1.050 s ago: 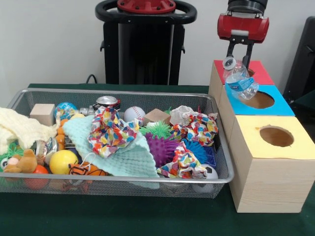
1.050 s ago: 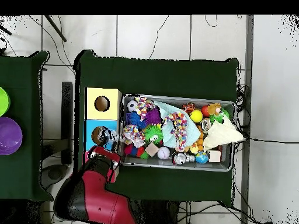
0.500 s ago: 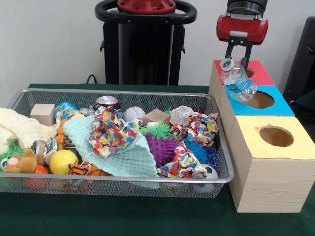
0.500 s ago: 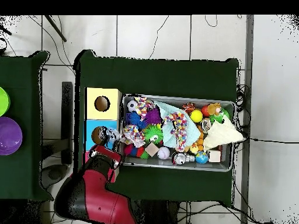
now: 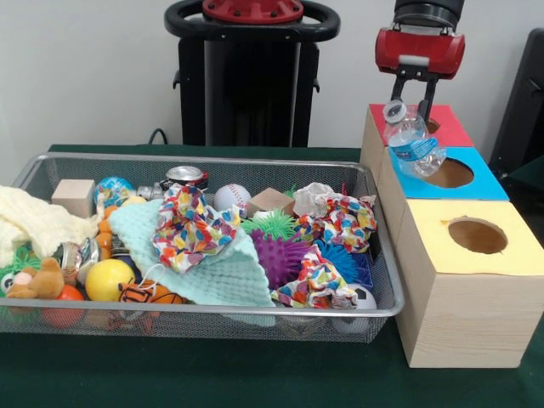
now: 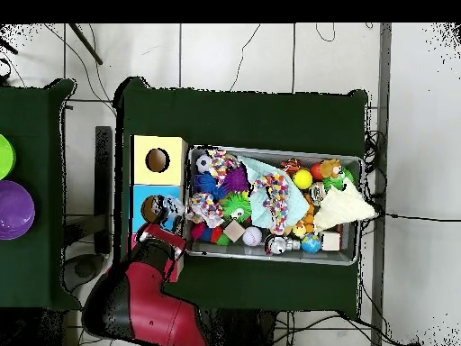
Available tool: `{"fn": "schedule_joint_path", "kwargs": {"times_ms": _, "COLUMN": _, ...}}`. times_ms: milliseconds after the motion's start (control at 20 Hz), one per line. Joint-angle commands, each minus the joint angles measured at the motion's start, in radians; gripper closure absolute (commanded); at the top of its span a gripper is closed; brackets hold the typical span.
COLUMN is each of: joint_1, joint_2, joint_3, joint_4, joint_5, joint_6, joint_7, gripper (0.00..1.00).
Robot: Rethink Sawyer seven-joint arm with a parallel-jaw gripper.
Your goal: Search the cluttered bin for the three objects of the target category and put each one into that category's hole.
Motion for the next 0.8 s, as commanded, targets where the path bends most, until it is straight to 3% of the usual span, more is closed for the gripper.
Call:
{"fn": "schedule_joint_path", "kwargs": {"times_ms": 50, "joint_1": 0.015, "joint_2": 0.057, "joint_3": 0.037, "joint_4": -0.006, "joint_5": 0.084, "joint_6": -0.044, "joint_7": 0.251, "gripper": 1.00}}
{"fn": "schedule_joint_path", "kwargs": {"times_ms": 800, "joint_1": 0.047, "joint_2": 0.058, "joint_3": 0.026, "joint_4": -0.011, "joint_5": 0.146, "joint_6": -0.029, "joint_7": 0.238, "gripper": 1.00}}
